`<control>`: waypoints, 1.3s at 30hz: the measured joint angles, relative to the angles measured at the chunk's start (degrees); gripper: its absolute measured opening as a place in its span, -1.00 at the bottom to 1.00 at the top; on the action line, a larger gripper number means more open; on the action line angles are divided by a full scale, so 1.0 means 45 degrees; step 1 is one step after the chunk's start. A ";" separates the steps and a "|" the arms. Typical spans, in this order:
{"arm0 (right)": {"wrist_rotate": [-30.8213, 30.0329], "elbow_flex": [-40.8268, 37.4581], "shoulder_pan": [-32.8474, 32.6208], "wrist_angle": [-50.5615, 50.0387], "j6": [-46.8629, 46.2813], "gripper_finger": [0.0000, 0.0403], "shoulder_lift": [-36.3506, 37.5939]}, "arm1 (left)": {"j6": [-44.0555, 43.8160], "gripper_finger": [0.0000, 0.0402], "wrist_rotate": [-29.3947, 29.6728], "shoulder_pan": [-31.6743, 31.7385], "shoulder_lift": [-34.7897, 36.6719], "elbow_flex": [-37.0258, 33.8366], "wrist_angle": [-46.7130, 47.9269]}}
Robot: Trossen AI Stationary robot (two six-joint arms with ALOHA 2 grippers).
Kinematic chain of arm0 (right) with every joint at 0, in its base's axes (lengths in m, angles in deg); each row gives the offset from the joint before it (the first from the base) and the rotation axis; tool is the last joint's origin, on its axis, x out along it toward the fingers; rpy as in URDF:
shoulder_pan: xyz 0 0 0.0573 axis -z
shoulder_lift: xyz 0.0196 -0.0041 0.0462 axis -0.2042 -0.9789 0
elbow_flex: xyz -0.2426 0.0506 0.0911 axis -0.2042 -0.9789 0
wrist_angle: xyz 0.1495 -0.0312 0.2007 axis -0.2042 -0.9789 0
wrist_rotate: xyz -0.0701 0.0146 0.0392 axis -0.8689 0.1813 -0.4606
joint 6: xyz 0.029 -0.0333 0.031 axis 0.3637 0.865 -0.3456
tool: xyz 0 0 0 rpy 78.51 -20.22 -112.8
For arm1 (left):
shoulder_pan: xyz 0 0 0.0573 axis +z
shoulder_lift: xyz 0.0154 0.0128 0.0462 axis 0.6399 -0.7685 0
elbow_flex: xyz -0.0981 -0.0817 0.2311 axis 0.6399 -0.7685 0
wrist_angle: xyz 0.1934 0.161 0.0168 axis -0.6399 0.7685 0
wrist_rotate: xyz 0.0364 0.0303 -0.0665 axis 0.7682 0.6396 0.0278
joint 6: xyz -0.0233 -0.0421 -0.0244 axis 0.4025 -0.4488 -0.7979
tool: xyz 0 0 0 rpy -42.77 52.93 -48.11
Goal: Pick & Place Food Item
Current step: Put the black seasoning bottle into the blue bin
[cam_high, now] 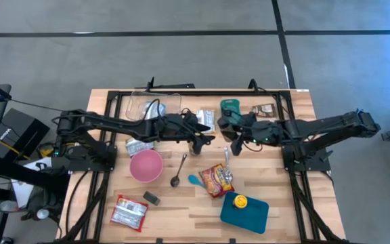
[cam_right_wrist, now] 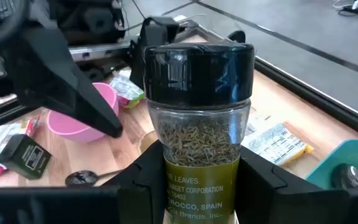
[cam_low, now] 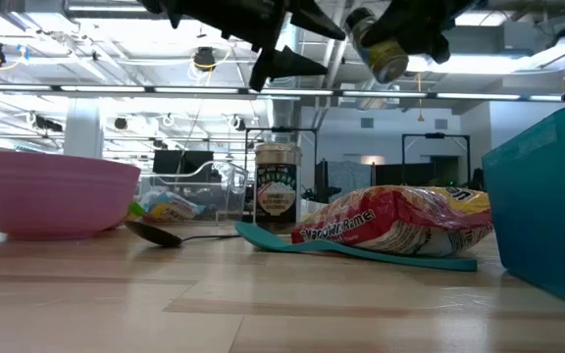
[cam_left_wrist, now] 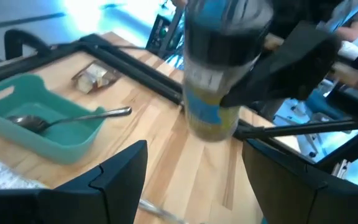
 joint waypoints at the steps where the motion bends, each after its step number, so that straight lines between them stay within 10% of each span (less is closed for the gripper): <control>1: -0.0032 -0.0002 -0.0070 0.0014 0.0000 -0.37 0.0014 | -0.0002 0.29 0.0001 0.0000 -0.0063 0.0000 -0.0259; 28: 0.0375 -0.0012 -0.0696 0.0366 -0.0332 -0.37 -0.0038 | 0.0082 0.30 -0.0448 -0.0180 -0.0096 0.0000 -0.1761; 39: 0.0417 -0.0012 -0.0696 0.0379 -0.0333 -0.36 -0.0042 | -0.0549 0.63 -0.0621 -0.0117 -0.0097 0.0000 -0.1747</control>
